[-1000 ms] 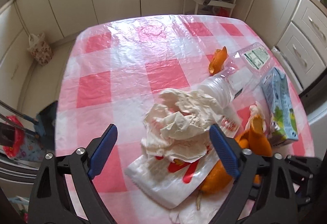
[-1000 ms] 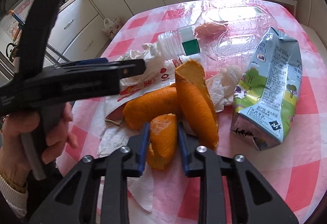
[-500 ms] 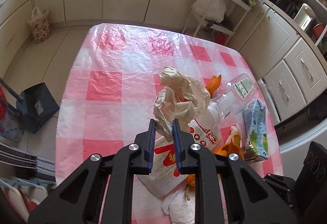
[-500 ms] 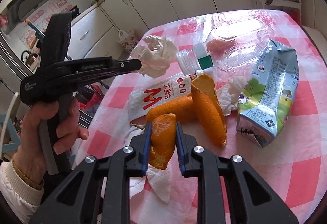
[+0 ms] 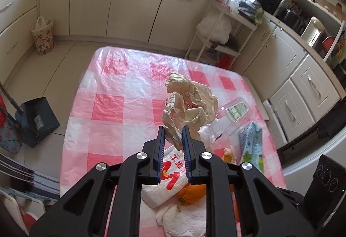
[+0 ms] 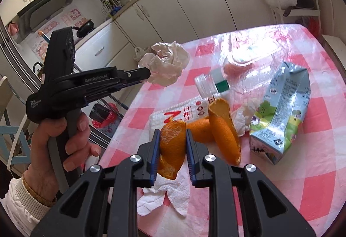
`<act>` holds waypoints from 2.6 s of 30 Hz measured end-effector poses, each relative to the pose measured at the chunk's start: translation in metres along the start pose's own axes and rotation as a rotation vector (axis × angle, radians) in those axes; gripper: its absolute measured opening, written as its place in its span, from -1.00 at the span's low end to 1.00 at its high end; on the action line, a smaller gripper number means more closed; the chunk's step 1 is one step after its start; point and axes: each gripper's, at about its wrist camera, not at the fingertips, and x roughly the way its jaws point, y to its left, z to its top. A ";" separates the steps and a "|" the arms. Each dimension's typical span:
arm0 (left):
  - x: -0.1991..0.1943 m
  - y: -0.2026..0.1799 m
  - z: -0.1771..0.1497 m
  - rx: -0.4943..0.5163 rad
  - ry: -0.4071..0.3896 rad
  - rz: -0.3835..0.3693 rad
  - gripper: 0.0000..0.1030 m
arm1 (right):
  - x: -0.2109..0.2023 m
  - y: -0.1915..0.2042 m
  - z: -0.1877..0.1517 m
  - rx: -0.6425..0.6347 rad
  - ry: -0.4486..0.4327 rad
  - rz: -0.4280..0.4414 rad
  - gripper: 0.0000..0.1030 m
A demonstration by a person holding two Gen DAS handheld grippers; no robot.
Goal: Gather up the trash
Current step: 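Close the left tool on the crumpled tissue beside the bottle, then carry the peel and tissue with both tools to the yellow bucket, then open both tools to drop the peel and tissue into the bucket, then move both tools back over the table toward the white napkin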
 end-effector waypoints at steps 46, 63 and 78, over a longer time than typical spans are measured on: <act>0.099 -0.405 -0.156 0.654 0.364 -0.299 -0.70 | -0.212 -0.257 -0.119 0.397 -0.298 -0.429 -0.53; 0.132 -0.412 -0.158 0.669 0.408 -0.258 -0.02 | -0.204 -0.294 -0.140 0.506 -0.247 -0.468 0.00; -0.010 -0.235 -0.079 0.463 0.092 -0.130 0.50 | -0.203 -0.113 -0.027 0.151 -0.400 -0.281 0.28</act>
